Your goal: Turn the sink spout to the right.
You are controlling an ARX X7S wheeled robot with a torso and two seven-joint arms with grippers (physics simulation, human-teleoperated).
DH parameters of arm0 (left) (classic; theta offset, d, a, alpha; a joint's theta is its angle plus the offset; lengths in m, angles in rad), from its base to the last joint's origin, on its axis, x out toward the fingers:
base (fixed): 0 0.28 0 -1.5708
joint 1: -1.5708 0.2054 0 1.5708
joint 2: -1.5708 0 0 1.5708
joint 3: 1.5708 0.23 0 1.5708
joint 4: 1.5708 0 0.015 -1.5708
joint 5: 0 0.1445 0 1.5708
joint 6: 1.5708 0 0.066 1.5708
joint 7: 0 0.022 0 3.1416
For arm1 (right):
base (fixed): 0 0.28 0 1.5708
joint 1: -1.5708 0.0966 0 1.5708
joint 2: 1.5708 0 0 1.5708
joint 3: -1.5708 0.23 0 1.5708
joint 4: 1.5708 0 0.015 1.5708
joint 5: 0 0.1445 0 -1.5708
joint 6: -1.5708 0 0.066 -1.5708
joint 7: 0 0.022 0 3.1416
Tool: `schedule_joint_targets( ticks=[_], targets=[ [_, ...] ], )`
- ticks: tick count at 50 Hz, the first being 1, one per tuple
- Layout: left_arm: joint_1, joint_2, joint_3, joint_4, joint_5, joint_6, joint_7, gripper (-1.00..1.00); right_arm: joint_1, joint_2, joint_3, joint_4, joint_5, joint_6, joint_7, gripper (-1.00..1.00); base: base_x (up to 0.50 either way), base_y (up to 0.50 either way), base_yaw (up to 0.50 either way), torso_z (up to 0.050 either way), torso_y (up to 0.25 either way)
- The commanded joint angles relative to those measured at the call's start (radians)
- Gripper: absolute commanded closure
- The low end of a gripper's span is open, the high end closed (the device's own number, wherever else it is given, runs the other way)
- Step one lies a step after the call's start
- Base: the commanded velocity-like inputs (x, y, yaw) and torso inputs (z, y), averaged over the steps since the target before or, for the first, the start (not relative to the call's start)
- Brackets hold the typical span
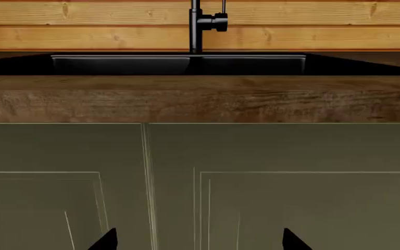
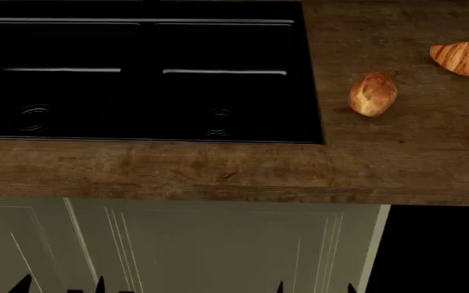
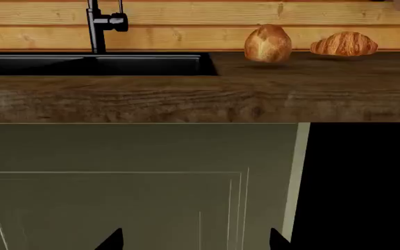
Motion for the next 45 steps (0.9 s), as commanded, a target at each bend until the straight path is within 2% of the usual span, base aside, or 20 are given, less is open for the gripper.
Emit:
schedule_joint_targets(
  ticks=[1, 22, 45],
  targets=[
    [0.0, -0.01, 0.011, 0.0, -0.01, 0.0, -0.011, -1.0, 0.0, 0.009, -0.013, 0.0, 0.009, 0.0, 0.013, -1.0, 0.0, 0.0, 0.0, 0.0, 0.0],
    [0.015, -0.065, 0.072, 0.012, -0.077, 0.063, -0.035, -1.0, 0.004, 0.059, -0.071, -0.003, 0.068, 0.038, 0.072, -1.0, 0.0, 0.0, 0.0, 0.002, 0.0],
    [0.021, -0.1, 0.116, 0.01, -0.113, 0.086, -0.037, -1.0, 0.007, 0.088, -0.102, 0.005, 0.102, 0.039, 0.099, -1.0, 0.0, 0.0, 0.0, 0.05, 0.0]
  ],
)
